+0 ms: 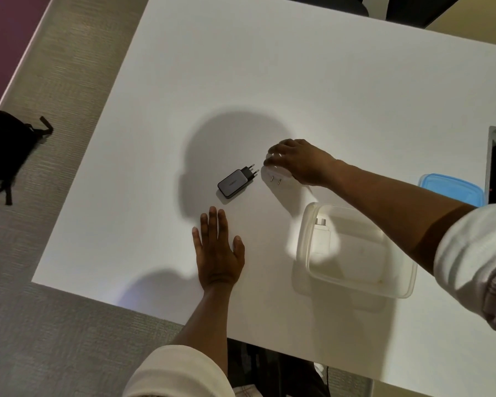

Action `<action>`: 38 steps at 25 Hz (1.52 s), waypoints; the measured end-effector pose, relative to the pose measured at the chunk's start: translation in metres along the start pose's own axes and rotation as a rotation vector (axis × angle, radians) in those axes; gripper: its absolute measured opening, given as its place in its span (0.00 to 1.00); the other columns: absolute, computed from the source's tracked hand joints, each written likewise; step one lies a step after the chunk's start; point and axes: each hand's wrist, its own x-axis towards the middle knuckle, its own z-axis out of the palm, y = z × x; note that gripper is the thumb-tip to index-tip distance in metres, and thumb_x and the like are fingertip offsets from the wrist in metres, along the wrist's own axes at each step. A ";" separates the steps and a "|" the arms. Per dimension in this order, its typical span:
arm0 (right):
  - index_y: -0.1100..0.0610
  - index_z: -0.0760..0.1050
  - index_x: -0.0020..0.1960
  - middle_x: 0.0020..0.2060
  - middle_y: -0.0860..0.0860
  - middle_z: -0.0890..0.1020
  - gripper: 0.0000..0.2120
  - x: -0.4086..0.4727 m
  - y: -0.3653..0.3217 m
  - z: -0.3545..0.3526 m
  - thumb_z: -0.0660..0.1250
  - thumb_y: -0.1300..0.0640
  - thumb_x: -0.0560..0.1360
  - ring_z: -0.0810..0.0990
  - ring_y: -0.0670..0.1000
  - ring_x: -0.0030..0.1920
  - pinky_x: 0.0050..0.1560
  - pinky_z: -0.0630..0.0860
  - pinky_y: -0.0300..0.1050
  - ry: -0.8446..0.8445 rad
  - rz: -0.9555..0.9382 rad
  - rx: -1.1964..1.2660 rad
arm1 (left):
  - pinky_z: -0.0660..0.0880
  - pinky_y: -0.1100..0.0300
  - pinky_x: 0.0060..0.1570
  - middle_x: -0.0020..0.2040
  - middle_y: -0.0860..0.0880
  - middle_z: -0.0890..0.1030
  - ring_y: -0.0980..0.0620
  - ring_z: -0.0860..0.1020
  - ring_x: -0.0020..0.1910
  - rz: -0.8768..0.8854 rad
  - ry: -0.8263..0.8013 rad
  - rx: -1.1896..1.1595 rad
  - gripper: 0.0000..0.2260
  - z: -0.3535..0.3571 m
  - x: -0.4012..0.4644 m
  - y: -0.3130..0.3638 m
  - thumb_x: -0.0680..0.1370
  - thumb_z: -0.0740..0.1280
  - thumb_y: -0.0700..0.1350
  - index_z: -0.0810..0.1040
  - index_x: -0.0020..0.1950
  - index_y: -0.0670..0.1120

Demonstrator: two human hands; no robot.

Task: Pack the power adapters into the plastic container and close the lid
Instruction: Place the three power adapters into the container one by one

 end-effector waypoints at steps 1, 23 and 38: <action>0.46 0.68 0.70 0.70 0.51 0.70 0.28 0.000 0.000 0.000 0.65 0.64 0.73 0.68 0.58 0.70 0.66 0.68 0.54 0.007 -0.011 0.002 | 0.48 0.44 0.80 0.83 0.47 0.52 0.46 0.50 0.82 0.000 0.001 0.001 0.32 0.000 0.000 0.000 0.80 0.54 0.55 0.50 0.82 0.47; 0.44 0.70 0.57 0.50 0.40 0.79 0.26 -0.187 -0.103 -0.029 0.74 0.37 0.65 0.80 0.41 0.49 0.41 0.79 0.37 0.583 0.770 1.030 | 0.49 0.43 0.79 0.82 0.45 0.54 0.44 0.53 0.81 0.002 -0.032 0.023 0.31 -0.007 -0.001 0.003 0.80 0.51 0.54 0.52 0.82 0.45; 0.61 0.69 0.63 0.56 0.57 0.79 0.35 -0.185 -0.101 0.067 0.74 0.39 0.67 0.79 0.59 0.56 0.54 0.78 0.54 0.242 1.344 0.906 | 0.49 0.44 0.80 0.82 0.46 0.53 0.44 0.51 0.82 -0.007 -0.029 0.007 0.31 -0.005 0.000 0.004 0.81 0.49 0.56 0.48 0.82 0.48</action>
